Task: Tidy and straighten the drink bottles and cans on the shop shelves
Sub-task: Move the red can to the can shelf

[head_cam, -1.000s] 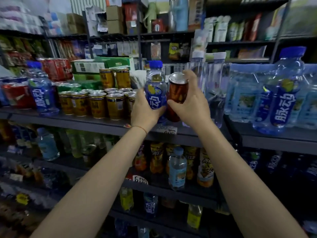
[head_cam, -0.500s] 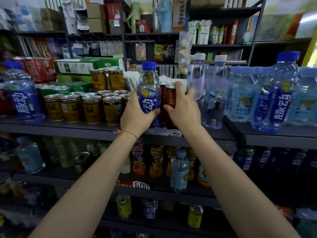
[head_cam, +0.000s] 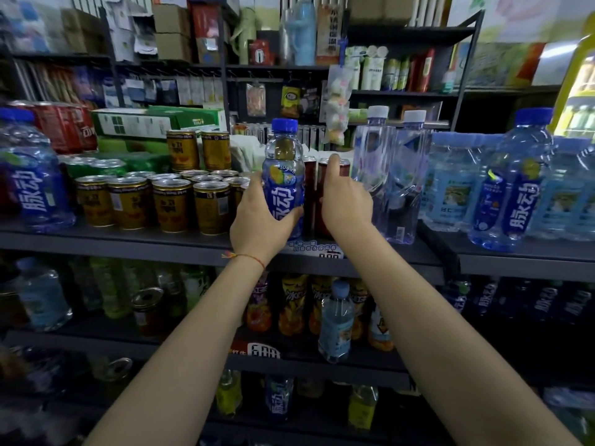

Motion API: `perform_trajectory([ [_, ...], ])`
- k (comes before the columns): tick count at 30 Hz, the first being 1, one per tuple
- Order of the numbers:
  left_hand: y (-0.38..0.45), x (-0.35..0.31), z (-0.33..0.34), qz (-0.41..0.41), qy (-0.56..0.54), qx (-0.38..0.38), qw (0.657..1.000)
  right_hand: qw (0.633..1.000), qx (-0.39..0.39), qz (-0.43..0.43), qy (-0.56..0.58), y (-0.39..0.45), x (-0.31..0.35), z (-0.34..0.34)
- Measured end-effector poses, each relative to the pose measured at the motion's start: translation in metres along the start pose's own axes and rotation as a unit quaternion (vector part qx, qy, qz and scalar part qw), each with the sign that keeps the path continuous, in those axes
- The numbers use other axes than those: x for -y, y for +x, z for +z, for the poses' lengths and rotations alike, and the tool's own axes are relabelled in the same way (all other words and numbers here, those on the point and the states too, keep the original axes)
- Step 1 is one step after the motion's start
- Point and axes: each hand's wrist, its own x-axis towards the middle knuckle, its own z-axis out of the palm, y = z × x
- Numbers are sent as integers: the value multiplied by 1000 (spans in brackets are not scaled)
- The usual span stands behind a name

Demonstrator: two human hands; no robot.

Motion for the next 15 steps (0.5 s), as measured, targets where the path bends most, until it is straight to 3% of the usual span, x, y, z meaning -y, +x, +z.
perform_trajectory([
  [9, -1, 2, 1, 3, 2, 1, 1000, 999, 4, 13, 39, 8, 0, 11],
  [11, 0, 3, 0, 2, 2, 11, 1000, 998, -24, 11, 61, 2, 0, 7],
  [13, 2, 6, -4, 2, -24, 50, 998, 990, -73, -3, 123, -6, 1, 3],
  [15, 2, 9, -13, -21, -90, 101, 991, 958, -60, -5, 279, -15, 8, 0],
])
